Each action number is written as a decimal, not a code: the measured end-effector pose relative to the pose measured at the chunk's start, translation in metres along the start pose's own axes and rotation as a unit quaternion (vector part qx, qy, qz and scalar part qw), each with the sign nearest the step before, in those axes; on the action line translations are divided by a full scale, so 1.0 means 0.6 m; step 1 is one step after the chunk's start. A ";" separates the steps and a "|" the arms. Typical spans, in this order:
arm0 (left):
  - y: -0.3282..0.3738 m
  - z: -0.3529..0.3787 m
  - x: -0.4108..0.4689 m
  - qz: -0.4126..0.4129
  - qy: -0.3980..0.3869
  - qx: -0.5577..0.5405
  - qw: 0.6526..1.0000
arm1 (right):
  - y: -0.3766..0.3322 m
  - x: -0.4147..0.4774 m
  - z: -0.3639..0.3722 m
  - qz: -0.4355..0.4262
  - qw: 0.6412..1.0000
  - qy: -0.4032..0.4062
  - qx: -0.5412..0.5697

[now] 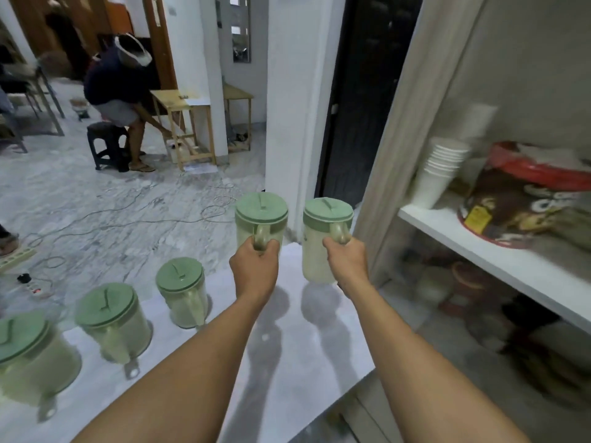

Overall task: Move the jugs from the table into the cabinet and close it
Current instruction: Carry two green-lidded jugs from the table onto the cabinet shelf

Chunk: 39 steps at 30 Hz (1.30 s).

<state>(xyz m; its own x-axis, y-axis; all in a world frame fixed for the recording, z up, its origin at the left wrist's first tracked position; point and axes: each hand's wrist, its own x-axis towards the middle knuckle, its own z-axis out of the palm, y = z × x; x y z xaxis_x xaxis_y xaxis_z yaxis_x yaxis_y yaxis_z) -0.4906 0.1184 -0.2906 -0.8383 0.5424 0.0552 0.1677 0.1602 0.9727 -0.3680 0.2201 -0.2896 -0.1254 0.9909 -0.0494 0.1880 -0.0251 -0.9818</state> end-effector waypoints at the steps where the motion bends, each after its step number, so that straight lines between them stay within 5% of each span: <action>1: 0.016 -0.013 -0.012 0.006 -0.010 -0.005 1.000 | -0.014 -0.021 -0.014 -0.002 1.000 0.012 -0.001; 18: 0.255 -0.163 -0.319 0.184 -0.227 -0.058 0.955 | -0.208 -0.433 -0.306 -0.063 0.966 0.252 -0.017; 39: 0.393 -0.124 -0.843 0.247 -0.401 -0.143 0.870 | -0.183 -0.873 -0.742 -0.043 0.895 0.441 -0.040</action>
<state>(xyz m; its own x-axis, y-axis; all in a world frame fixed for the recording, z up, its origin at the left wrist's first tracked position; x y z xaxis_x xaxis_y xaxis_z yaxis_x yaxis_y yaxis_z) -0.0654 -0.1795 -0.0725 -0.0489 0.9070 0.4183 0.1729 -0.4048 0.8979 0.1107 -0.2369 -0.0741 0.6694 0.7083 0.2241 0.2875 0.0312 -0.9573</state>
